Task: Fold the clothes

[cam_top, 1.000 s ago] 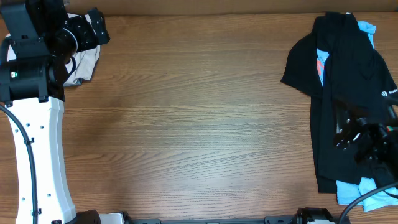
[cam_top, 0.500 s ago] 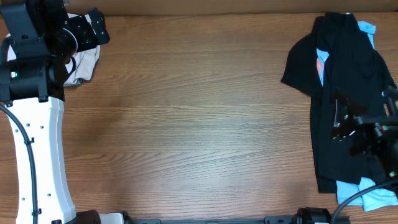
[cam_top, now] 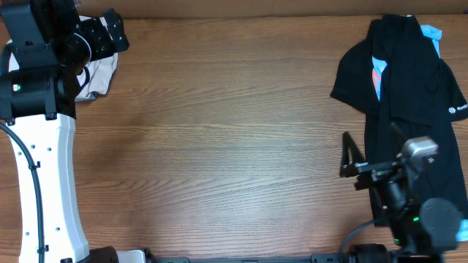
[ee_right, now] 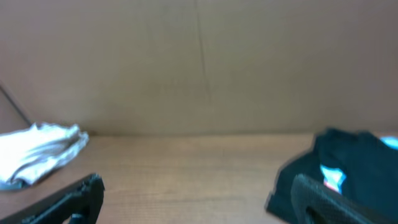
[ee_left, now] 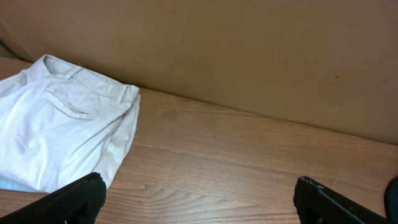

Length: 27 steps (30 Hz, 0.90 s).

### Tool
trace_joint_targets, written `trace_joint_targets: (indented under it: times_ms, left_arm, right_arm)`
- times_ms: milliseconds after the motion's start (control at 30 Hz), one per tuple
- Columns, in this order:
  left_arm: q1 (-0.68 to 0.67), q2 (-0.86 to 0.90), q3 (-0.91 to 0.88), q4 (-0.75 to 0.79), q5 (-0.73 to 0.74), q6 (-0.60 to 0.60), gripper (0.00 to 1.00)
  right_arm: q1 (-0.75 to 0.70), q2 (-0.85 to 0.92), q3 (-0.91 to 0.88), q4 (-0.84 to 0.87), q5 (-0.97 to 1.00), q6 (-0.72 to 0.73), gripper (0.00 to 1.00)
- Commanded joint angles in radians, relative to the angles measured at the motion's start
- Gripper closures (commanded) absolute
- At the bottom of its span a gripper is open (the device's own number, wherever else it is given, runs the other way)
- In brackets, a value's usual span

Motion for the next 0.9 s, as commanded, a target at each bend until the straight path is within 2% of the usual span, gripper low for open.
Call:
trace_joint_targets:
  times_ms: [0,233,467,700,867]
  left_arm:
    - [-0.002,0.003,-0.005,0.003,0.007,-0.006,0.0]
    - [-0.002,0.003,-0.005,0.003,0.007,-0.006,0.0]
    - [-0.002,0.003,-0.005,0.003,0.007,-0.006,0.0]
    - [-0.002,0.003,-0.005,0.003,0.007,-0.006,0.0]
    - [-0.002,0.003,-0.005,0.003,0.007,-0.006,0.0]
  right_arm:
    - [0.031,-0.087,-0.174,0.129,0.012,0.0,0.0]
    - [0.076,-0.226,-0.424,0.363,0.108,0.0,0.0]
    - [0.083,-0.316,-0.532,0.362,0.123,0.0,0.0]
    - [0.083,-0.316,-0.531,0.211,0.122,0.0,0.0]
    - [0.083,-0.316,-0.531,0.211,0.127,0.0,0.0]
